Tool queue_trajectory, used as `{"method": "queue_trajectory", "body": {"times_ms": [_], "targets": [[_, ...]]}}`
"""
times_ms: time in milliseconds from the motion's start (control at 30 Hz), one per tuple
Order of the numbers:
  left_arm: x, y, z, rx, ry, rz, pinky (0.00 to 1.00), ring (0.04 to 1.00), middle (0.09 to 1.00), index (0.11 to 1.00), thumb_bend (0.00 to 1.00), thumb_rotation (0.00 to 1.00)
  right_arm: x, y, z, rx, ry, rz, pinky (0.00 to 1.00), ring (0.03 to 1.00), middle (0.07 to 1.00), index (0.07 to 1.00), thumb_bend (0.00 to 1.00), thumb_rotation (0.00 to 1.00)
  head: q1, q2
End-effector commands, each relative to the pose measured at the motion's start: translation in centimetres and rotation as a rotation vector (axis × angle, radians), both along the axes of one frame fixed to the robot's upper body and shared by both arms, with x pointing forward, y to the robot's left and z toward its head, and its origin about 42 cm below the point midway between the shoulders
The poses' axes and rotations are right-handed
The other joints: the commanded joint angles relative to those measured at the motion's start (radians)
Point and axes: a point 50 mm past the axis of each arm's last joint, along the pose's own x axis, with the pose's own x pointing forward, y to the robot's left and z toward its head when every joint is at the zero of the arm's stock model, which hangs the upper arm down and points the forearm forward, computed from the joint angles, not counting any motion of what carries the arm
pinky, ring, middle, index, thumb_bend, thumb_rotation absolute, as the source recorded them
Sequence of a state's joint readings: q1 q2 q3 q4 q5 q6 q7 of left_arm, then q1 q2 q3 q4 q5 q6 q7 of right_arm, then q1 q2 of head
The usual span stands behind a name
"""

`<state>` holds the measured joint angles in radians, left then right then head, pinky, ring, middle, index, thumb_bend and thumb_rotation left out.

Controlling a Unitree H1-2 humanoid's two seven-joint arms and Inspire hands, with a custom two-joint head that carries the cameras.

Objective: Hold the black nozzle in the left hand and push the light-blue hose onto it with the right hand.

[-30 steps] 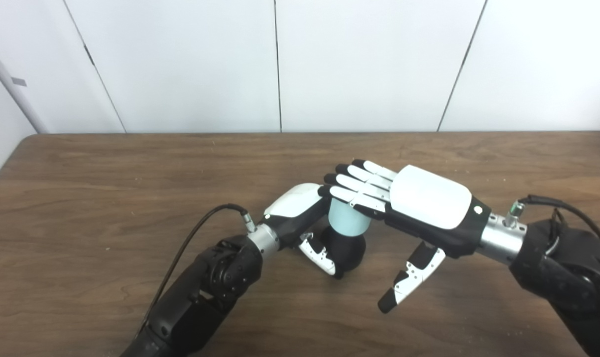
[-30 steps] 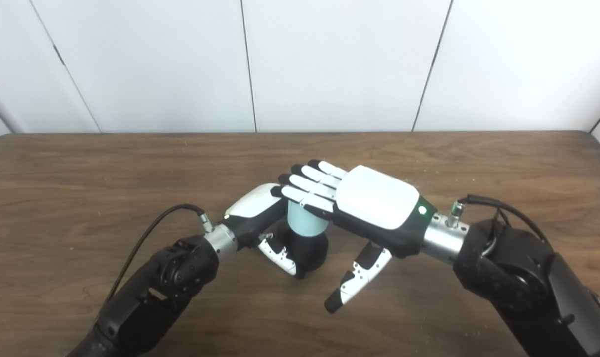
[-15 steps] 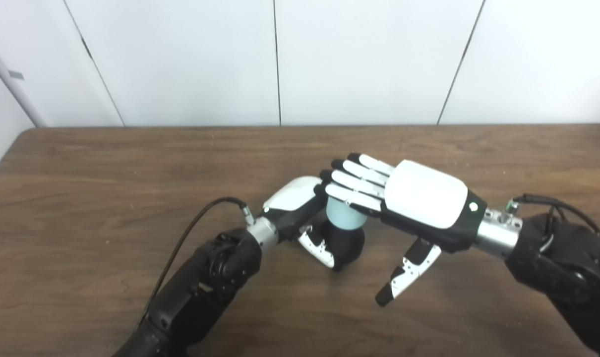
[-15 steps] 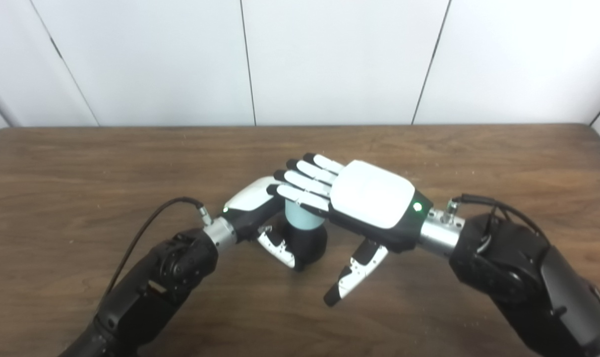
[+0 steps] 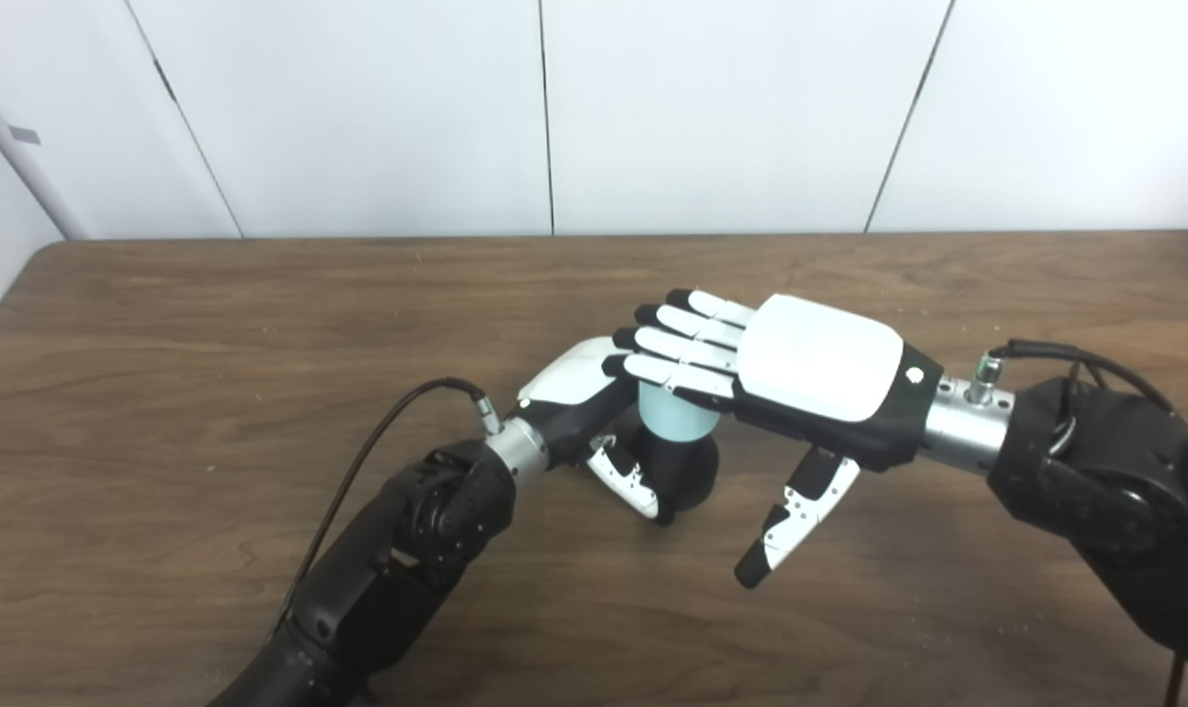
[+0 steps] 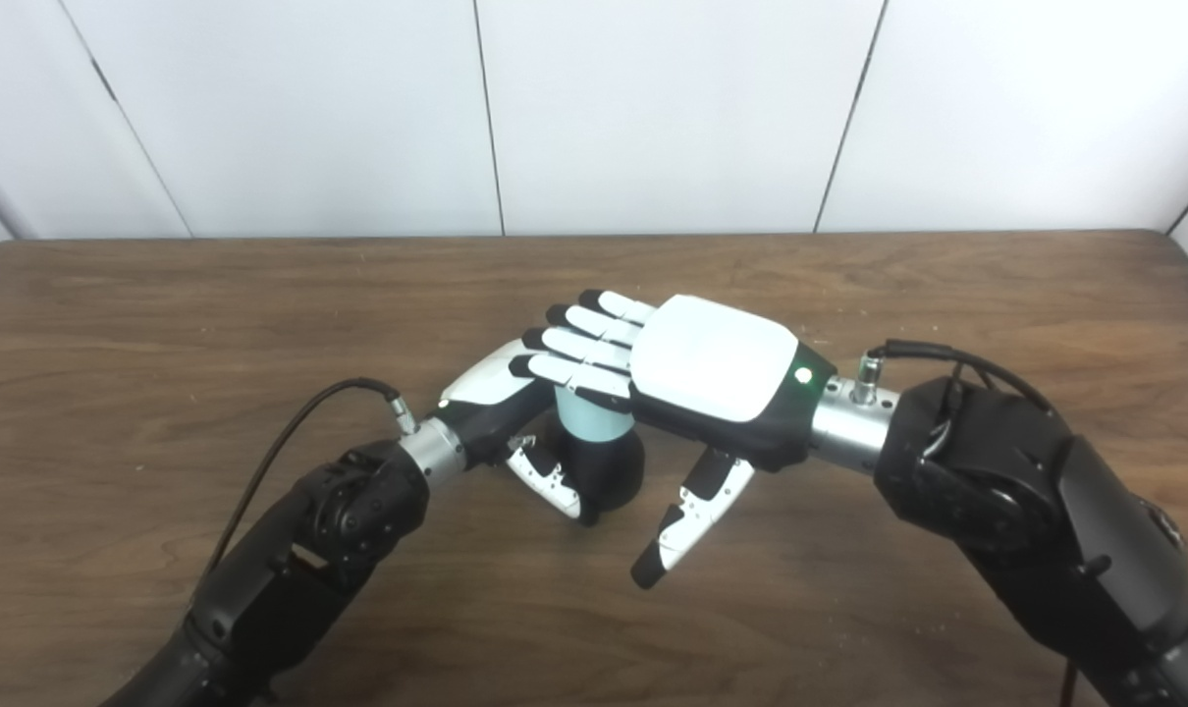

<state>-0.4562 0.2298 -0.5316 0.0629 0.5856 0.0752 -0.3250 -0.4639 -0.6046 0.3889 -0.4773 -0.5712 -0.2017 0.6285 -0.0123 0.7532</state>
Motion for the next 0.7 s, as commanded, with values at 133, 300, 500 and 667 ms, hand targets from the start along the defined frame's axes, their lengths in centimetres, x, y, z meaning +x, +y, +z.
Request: {"method": "queue_trajectory", "body": {"times_ms": [133, 300, 500, 667], "targets": [[-0.5, 1.4, -2.9, 0.116, 0.118, 0.029, 1.00, 0.613, 0.468, 0.494, 0.53, 0.00, -0.3, -0.1, -1.2, -0.048, 0.080, 0.023, 1.00, 1.000, 1.000, 0.982, 0.72, 0.76, -0.005, -0.001], [-0.4, 1.4, -2.9, 0.113, 0.122, 0.029, 1.00, 0.607, 0.467, 0.494, 0.53, 0.00, -0.3, -0.6, -1.2, -0.002, 0.104, -0.037, 1.00, 1.000, 1.000, 0.975, 0.70, 0.76, -0.002, 0.001], [-0.5, 1.5, -2.8, 0.111, 0.121, 0.026, 1.00, 0.600, 0.463, 0.496, 0.53, 0.00, -0.5, -1.0, -1.4, 0.030, 0.127, -0.095, 0.97, 1.000, 1.000, 0.977, 0.68, 0.76, -0.003, 0.004], [-0.4, 1.6, -2.8, 0.113, 0.127, 0.029, 1.00, 0.599, 0.462, 0.496, 0.53, 0.00, -0.7, -0.9, -1.4, 0.067, 0.135, -0.084, 0.94, 0.993, 1.000, 0.978, 0.66, 0.75, -0.002, 0.005]]}}
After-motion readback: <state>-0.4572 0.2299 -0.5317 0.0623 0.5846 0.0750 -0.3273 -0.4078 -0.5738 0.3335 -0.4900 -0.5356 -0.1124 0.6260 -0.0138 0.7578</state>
